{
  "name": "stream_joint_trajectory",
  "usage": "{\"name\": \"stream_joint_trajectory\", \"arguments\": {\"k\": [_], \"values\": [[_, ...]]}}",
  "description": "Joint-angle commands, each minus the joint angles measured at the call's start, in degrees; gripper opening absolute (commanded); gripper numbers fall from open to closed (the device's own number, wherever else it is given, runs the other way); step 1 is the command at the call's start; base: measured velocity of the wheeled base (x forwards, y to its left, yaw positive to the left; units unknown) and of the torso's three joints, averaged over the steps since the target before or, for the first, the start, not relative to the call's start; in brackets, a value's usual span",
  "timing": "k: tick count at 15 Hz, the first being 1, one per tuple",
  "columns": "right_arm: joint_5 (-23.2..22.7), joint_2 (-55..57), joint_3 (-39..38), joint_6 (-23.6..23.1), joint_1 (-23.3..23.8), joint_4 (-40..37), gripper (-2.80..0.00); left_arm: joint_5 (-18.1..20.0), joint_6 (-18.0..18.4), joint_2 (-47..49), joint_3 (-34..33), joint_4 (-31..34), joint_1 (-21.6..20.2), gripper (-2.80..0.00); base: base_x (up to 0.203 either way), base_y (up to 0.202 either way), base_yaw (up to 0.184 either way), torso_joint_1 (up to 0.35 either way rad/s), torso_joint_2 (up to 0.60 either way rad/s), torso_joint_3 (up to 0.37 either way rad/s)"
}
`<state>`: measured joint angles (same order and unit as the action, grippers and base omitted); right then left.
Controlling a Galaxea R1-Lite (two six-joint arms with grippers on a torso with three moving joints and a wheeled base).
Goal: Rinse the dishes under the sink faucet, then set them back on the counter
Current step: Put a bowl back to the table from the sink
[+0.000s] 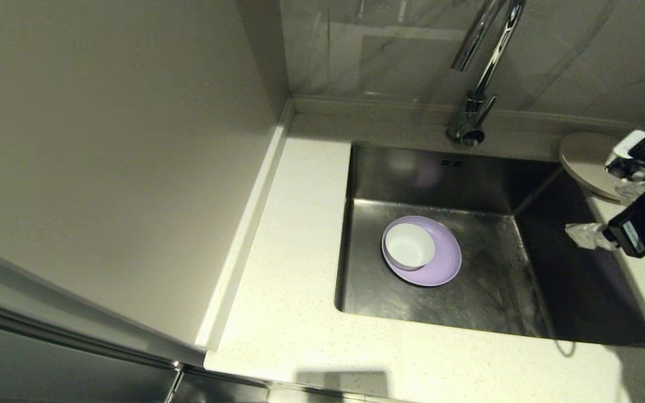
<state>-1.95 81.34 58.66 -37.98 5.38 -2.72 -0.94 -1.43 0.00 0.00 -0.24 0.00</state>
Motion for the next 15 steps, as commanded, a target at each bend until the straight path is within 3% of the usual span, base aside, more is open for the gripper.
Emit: {"name": "stream_joint_trajectory", "arguments": {"k": [1,2,7,10,15], "values": [[-0.28,-4.15,-3.57,-1.10,0.02,5.66,0.00,-0.03,-0.07,-0.18,0.00,-0.02,0.00,-2.80,0.000,0.000,0.000,0.000,0.00,0.000],[-0.60,-4.37,-4.68,-1.27,-0.13,7.95,0.00,-0.03,-0.07,-0.18,0.00,-0.02,0.00,-2.80,0.000,0.000,0.000,0.000,0.00,0.000],[-7.39,-1.87,-6.96,-0.99,-2.43,2.07,0.00,-0.03,-0.07,-0.18,0.00,-0.02,0.00,-2.80,0.000,0.000,0.000,0.000,0.00,0.000],[-8.30,2.52,-6.98,-1.04,-3.61,1.05,0.00,-0.03,0.02,-0.18,0.00,-0.02,0.00,-2.80,0.000,0.000,0.000,0.000,0.00,0.000],[-16.52,13.37,-5.80,-1.45,-3.71,3.15,0.00,-0.03,-0.07,-0.18,0.00,-0.02,0.00,-2.80,0.000,0.000,0.000,0.000,0.00,0.000]]}}
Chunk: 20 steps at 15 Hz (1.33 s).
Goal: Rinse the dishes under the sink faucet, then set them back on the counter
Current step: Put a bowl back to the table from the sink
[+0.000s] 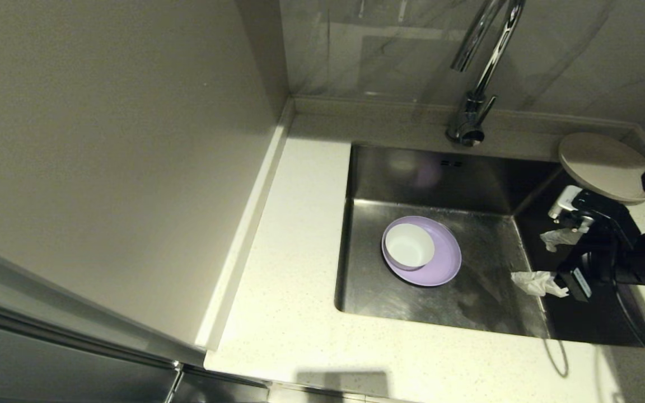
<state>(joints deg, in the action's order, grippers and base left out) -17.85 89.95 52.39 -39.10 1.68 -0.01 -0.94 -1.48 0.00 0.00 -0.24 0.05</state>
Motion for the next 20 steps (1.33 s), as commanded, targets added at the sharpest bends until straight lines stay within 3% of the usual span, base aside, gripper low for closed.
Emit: {"name": "stream_joint_trajectory", "arguments": {"k": [1,4,7,11,13,17,20], "values": [[-0.86,6.79,1.09,-1.06,-0.07,1.85,0.00,-0.03,0.05,-0.26,0.00,-0.02,-0.05,-2.80,0.000,0.000,0.000,0.000,0.00,0.000],[-0.57,13.17,4.71,-2.44,-1.21,3.62,0.00,-0.03,-0.02,-0.18,0.00,-0.02,-0.05,-2.80,0.000,0.000,0.000,0.000,0.00,0.000],[3.45,19.34,10.17,-2.69,-4.69,3.99,0.00,-0.03,-0.02,-0.18,0.00,-0.02,-0.05,-2.80,0.000,0.000,0.000,0.000,0.00,0.000],[20.11,20.88,12.97,-2.09,-8.91,3.98,0.00,-0.03,-0.02,-0.18,0.00,-0.02,-0.05,-2.80,0.000,0.000,0.000,0.000,0.00,0.000],[25.18,21.73,13.17,1.57,-10.89,3.90,0.00,-0.03,-0.02,-0.26,0.00,-0.02,-0.05,-2.80,0.000,0.000,0.000,0.000,0.00,0.000],[25.27,24.91,13.67,9.18,-12.30,4.04,0.00,-0.03,-0.02,-0.18,0.00,-0.02,-0.01,-2.80,0.000,0.000,0.000,0.000,0.00,0.000],[24.15,23.03,16.29,11.40,-11.05,3.94,0.00,-0.03,-0.02,-0.18,0.00,-0.02,-0.05,-2.80,0.000,0.000,0.000,0.000,0.00,0.000]]}}
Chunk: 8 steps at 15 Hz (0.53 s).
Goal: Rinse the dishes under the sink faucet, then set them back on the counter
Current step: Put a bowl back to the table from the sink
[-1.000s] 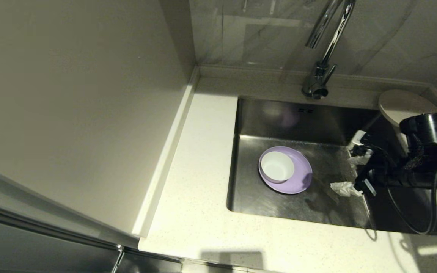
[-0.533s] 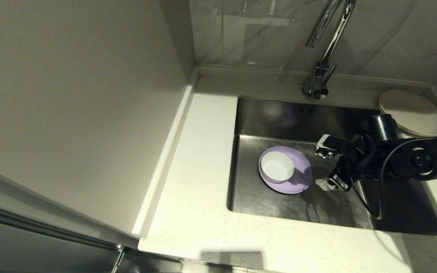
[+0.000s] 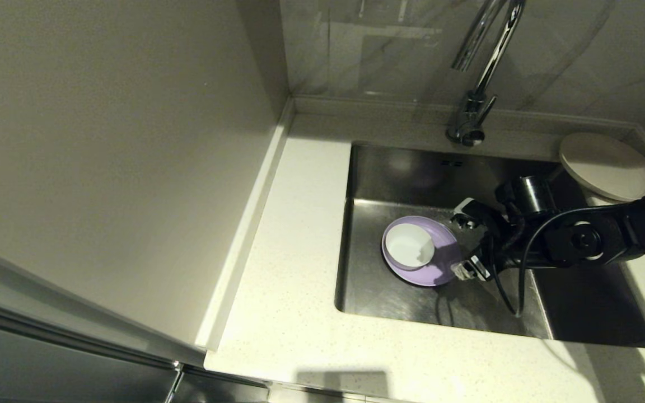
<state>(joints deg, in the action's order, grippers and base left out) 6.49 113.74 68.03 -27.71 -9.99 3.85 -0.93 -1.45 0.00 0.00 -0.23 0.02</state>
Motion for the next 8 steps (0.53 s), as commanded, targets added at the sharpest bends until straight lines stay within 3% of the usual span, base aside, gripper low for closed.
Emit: {"name": "stream_joint_trajectory", "arguments": {"k": [1,3,8], "values": [[-2.60,-0.94,0.78,-0.03,1.54,0.27,0.00,-0.04,-0.04,-0.18,0.00,-0.03,-0.02,-2.80,0.000,0.000,0.000,0.000,0.00,0.000],[-9.01,-1.62,0.61,-2.49,3.49,1.33,0.00,-0.04,-0.04,-0.18,0.00,-0.03,-0.02,-2.80,0.000,0.000,0.000,0.000,0.00,0.000],[-9.48,2.24,2.61,-2.85,3.60,-1.12,0.00,-0.04,0.04,-0.18,0.00,-0.03,-0.02,-2.80,0.000,0.000,0.000,0.000,0.00,0.000]]}}
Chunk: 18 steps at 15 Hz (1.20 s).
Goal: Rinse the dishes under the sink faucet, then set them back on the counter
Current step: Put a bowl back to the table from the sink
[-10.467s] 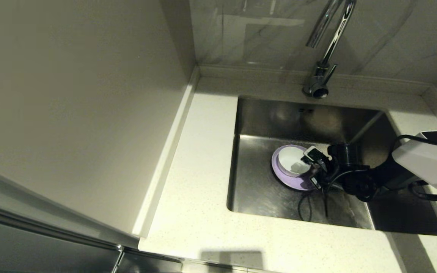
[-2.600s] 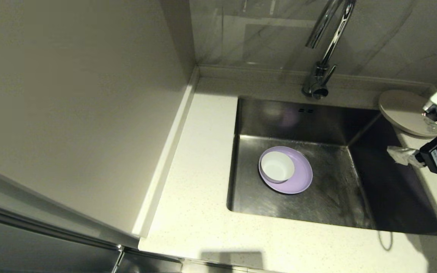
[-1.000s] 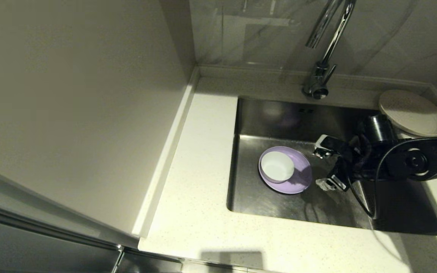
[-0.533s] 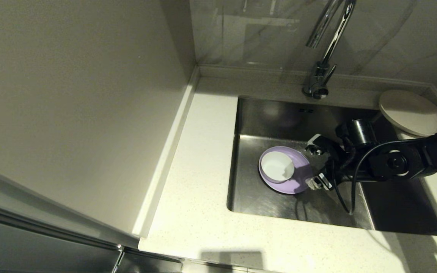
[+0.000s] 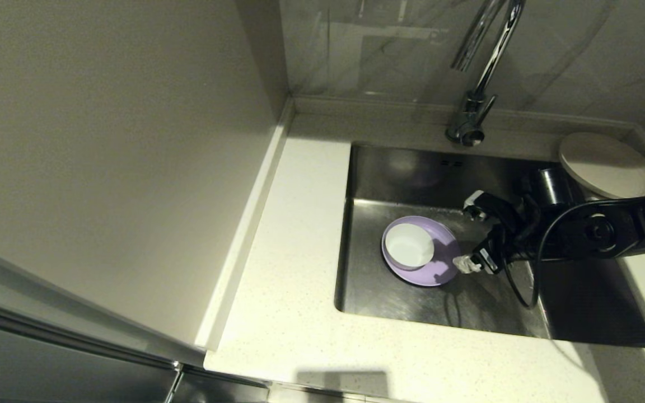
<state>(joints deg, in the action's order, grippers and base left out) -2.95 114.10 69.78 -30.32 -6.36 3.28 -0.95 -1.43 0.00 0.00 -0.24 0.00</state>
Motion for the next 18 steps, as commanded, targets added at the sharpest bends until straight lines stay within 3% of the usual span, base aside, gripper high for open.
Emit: {"name": "stream_joint_trajectory", "arguments": {"k": [1,4,6,11,12,13,14,16,18], "values": [[-0.16,2.65,3.50,-0.16,-0.07,-4.39,0.00,-0.02,-0.04,-0.18,0.00,-0.02,0.00,-2.80,0.000,0.000,0.000,0.000,0.00,0.000],[-1.12,4.54,17.60,4.87,-1.10,-26.19,0.00,-0.02,-0.07,-0.18,0.00,-0.02,0.00,-2.80,0.000,0.000,0.000,0.000,0.00,0.000],[-2.80,6.24,24.19,16.14,-3.92,-36.77,0.00,-0.02,-0.07,-0.18,0.00,-0.02,0.00,-2.80,0.000,0.000,0.000,0.000,0.00,0.000],[-4.08,12.29,37.06,38.33,-9.25,-39.35,0.00,-0.02,-0.07,-0.18,0.00,-0.02,0.00,-2.80,0.000,0.000,0.000,0.000,0.00,0.000],[-3.72,14.21,39.23,40.92,-9.79,-39.32,0.00,-0.02,0.01,-0.18,0.00,-0.02,0.00,-2.80,0.000,0.000,0.000,0.000,0.00,0.000],[-2.49,16.33,41.99,42.08,-9.91,-39.12,0.00,-0.02,-0.05,-0.18,0.00,-0.02,0.00,-2.80,0.000,0.000,0.000,0.000,0.00,0.000],[1.65,18.47,43.79,42.79,-9.88,-37.29,0.00,-0.02,-0.07,-0.18,0.00,-0.02,0.00,-2.80,0.000,0.000,0.000,0.000,0.00,0.000],[9.41,21.66,43.66,41.88,-9.36,-27.23,0.00,-0.02,0.00,-0.18,0.00,-0.02,0.00,-2.80,0.000,0.000,0.000,0.000,0.00,0.000],[10.57,22.73,43.12,35.08,-7.03,-26.11,0.00,-0.02,-0.07,-0.18,0.00,-0.02,0.00,-2.80,0.000,0.000,0.000,0.000,0.00,0.000]]}}
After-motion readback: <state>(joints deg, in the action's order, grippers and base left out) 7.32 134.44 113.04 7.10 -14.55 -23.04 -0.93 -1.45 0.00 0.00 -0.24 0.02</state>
